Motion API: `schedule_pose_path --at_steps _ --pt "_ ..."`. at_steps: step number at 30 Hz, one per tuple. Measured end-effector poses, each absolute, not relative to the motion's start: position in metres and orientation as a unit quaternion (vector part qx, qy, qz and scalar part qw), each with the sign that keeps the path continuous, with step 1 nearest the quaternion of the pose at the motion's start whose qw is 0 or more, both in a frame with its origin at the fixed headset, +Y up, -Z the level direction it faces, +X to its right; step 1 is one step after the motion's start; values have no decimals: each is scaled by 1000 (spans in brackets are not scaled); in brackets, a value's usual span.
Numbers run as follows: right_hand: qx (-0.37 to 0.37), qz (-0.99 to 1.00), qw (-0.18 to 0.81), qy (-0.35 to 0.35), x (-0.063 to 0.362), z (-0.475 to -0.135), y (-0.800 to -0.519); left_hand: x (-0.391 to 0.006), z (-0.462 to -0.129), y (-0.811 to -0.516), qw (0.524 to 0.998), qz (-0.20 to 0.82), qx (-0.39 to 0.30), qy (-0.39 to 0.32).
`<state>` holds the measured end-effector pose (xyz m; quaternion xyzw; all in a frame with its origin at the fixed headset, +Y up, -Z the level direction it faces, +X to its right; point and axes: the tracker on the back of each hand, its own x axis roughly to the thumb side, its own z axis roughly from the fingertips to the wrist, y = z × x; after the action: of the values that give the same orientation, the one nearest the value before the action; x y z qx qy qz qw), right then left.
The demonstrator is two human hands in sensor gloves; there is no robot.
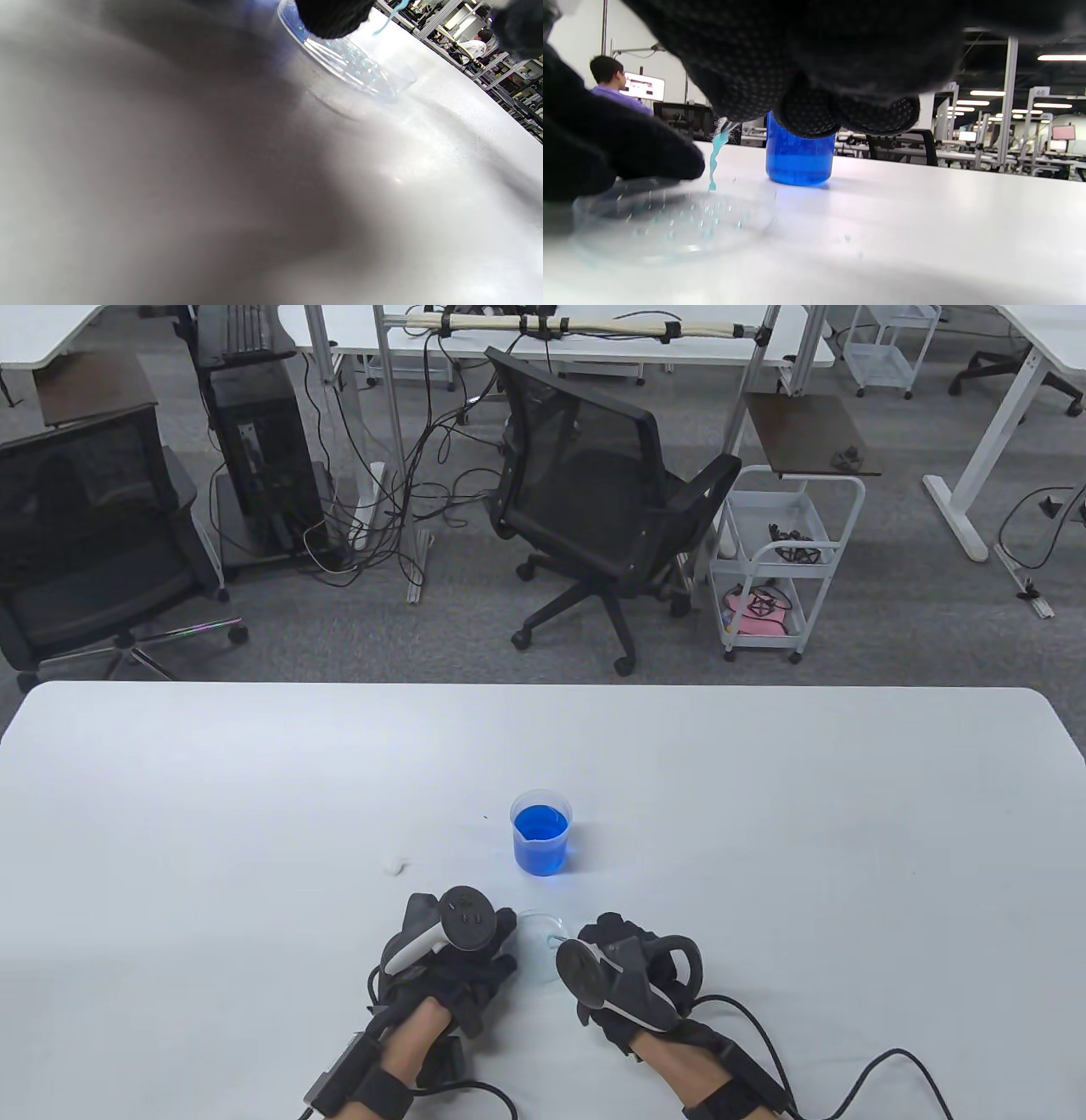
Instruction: Dip tweezers-held cotton tuft into dye solution and dot onto culture dish
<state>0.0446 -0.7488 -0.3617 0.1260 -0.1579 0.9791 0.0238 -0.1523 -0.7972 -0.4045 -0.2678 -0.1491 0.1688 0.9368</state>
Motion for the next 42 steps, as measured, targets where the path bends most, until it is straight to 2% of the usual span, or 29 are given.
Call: schedule_pose_path --at_steps 5,15,18,27,36,42 --pt "118 979 28 -167 48 -364 -745 -152 -405 -797 936 170 -269 -150" --pt "131 984 -27 -114 39 -372 -779 -152 -403 -798 937 169 -268 -149" --pt "130 984 -24 -117 39 -372 -777 -152 -403 -798 937 170 -268 -149" --pt "113 978 25 -171 47 -370 -745 -152 -404 -798 936 172 -269 -150" --pt "128 984 -26 -119 33 -377 -776 -152 -404 -798 936 171 -268 -151" --pt "130 984 -22 -119 31 -375 -775 -152 -403 -798 936 171 -268 -150"
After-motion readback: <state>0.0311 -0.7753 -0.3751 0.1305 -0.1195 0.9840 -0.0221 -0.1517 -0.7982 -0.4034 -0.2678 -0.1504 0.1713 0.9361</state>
